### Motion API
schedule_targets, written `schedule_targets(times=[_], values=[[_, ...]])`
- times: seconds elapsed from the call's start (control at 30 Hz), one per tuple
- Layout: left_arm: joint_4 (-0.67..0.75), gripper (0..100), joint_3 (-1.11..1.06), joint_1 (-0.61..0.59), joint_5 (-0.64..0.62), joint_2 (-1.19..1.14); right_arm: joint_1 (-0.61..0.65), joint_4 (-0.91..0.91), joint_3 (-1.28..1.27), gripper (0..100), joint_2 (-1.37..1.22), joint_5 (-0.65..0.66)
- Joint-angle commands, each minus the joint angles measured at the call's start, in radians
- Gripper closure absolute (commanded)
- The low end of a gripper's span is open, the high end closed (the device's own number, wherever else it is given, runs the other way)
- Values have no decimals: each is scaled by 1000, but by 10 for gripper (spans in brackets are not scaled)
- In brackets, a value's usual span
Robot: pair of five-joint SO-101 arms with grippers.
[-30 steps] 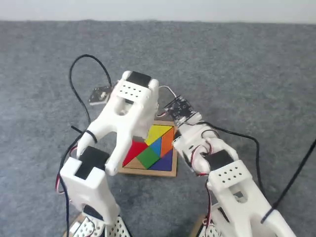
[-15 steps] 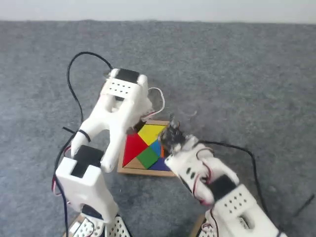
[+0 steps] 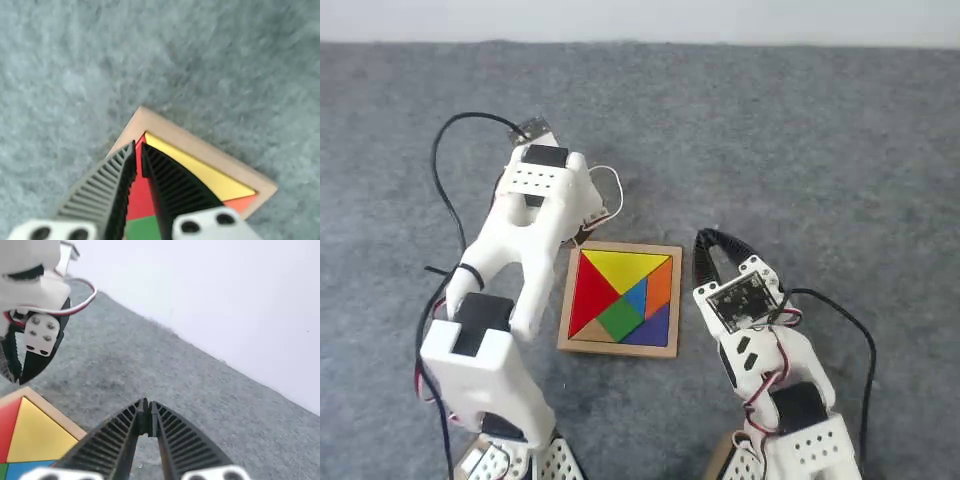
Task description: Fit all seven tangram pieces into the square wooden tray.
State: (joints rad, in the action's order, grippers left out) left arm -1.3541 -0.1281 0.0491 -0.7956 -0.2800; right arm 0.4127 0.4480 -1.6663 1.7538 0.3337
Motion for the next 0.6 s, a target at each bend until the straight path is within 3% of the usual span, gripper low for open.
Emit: schedule_targets(times=[0.0,0.13,0.23,0.4,0.57], values=[[26,989,5,3,15,26,-13,-42,-21,990,-30,6],[64,989,-64,2,34,118,-19,-41,-21,990,-39,6],[189,989,-225,2,71,259,-16,-27,-21,990,-39,6],[482,989,-579,-8,213,575,10,-10,-21,990,-39,8],[873,989,-952,-6,417,881,15,10,-21,990,-39,8]])
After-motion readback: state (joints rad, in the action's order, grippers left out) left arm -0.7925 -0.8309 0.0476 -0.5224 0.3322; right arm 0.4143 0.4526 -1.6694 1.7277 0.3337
